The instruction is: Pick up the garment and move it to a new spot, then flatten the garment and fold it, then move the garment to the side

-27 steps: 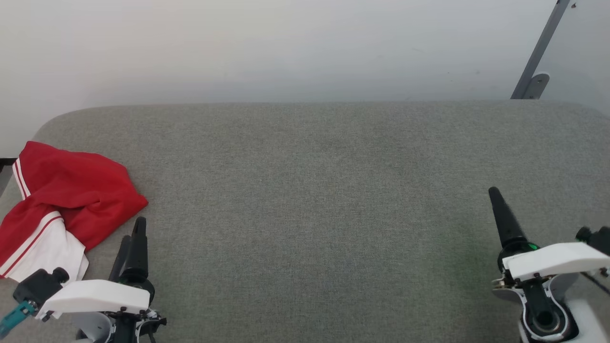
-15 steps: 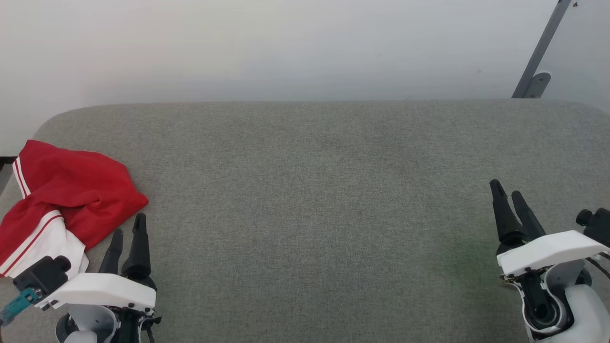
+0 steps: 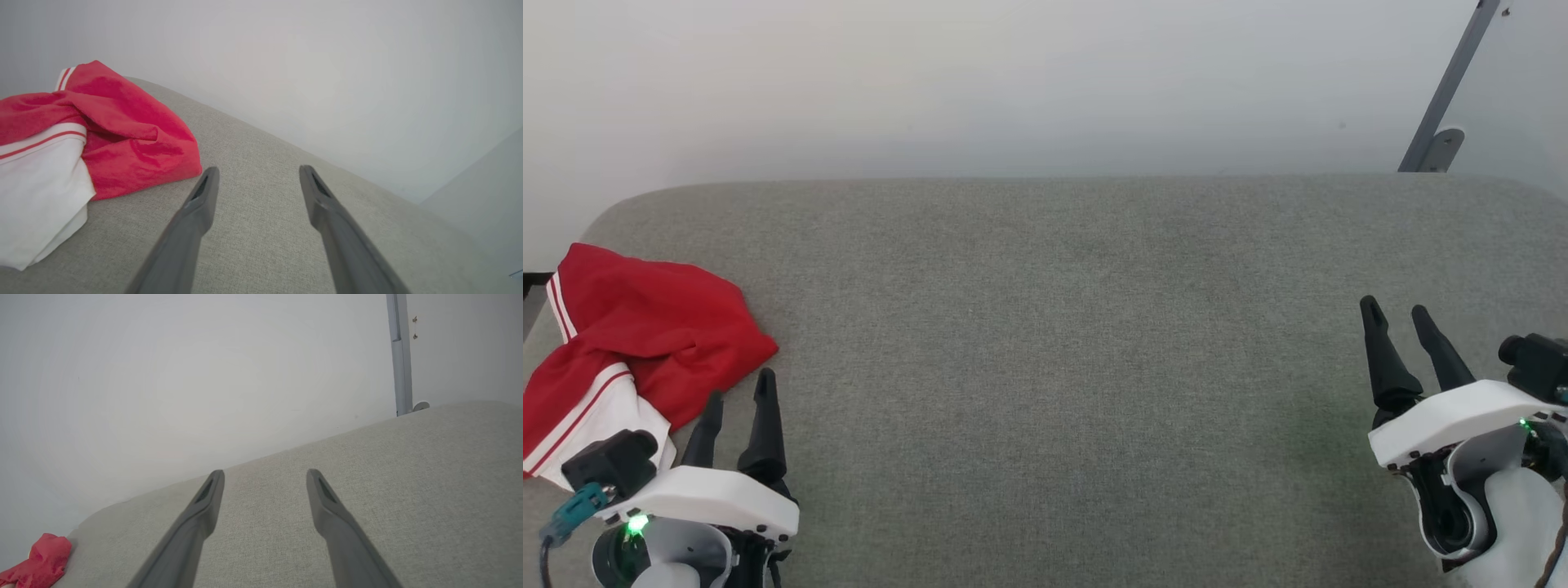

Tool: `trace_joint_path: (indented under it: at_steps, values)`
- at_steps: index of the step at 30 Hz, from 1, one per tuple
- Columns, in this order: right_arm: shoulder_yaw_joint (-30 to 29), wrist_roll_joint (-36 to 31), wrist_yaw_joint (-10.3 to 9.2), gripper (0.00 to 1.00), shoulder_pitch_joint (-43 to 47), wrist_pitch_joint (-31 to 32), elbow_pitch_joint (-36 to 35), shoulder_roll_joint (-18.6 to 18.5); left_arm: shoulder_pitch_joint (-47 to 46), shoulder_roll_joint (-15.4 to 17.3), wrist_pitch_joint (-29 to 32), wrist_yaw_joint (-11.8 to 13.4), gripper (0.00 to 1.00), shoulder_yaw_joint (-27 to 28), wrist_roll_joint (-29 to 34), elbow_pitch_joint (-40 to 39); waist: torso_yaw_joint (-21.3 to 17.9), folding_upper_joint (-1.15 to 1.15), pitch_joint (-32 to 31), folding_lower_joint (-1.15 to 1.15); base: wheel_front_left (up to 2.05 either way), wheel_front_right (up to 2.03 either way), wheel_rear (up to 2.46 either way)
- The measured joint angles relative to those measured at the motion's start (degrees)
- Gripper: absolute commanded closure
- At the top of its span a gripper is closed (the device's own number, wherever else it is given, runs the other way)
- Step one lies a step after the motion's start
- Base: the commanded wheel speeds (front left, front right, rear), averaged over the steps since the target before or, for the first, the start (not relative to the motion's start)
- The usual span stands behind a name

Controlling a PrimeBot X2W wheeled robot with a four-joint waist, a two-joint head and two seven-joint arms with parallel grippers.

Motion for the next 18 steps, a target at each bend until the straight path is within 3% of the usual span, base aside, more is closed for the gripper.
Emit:
trace_joint_path:
  at_steps: [18]
  values:
    - [0.1, -11.0, 0.01, 0.0, -0.3, -1.8, 0.0, -0.9, -0.9, 1.2, -2.6, 0.4, 0.0, -1.3, 9.4, 2.3, 0.3, 0.0, -0.5, 0.0, 0.0, 0.0, 0.0]
